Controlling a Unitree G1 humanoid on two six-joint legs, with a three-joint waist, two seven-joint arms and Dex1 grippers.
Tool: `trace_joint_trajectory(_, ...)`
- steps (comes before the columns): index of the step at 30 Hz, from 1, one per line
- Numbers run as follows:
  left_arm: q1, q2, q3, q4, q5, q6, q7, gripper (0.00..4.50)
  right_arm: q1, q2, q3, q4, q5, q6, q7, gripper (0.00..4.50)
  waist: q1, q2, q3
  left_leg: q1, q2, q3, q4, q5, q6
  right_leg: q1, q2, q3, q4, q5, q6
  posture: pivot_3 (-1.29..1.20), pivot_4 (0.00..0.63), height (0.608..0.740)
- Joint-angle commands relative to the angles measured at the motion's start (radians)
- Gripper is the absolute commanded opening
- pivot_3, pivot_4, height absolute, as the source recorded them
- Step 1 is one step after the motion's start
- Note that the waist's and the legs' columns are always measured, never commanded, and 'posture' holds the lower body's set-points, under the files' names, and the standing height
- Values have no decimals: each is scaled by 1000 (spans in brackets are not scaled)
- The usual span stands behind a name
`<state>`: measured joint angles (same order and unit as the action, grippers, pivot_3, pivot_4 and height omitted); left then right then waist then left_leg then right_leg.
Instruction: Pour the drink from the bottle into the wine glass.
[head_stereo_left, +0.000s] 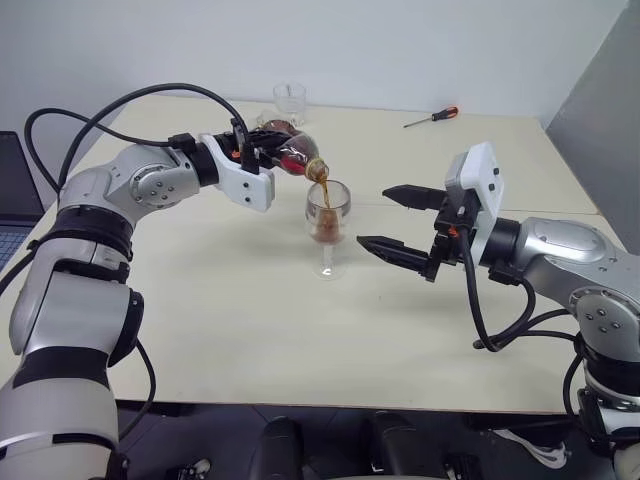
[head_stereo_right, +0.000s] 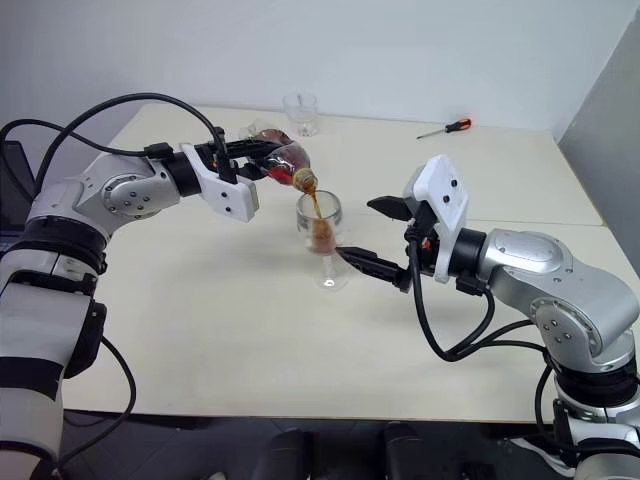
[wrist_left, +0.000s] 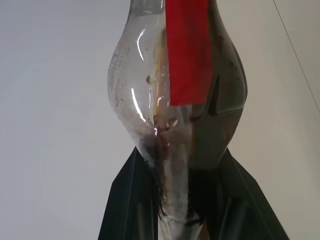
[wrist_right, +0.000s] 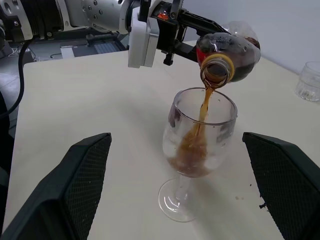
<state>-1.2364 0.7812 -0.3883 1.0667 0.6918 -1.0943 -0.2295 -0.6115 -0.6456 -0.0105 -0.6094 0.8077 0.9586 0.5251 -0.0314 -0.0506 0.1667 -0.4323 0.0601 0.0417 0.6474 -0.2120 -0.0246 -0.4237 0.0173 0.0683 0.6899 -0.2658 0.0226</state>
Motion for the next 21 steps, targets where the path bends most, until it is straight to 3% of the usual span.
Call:
trace_joint_trajectory(1, -36, 7, 18, -6, -35, -9, 4, 756, -5, -10, -17, -33, 2, -17, 7, 4500, 0, 0, 0, 0, 0, 0, 0, 0, 0, 0, 0, 0, 0, 0, 0, 0, 150, 740)
trace_joint_trajectory(21, -53, 19, 9, -10, -5, -13, 22, 756, -10, -15, -19, -24, 2, -14, 23, 4500, 0, 0, 0, 0, 0, 0, 0, 0, 0, 0, 0, 0, 0, 0, 0, 0, 150, 740)
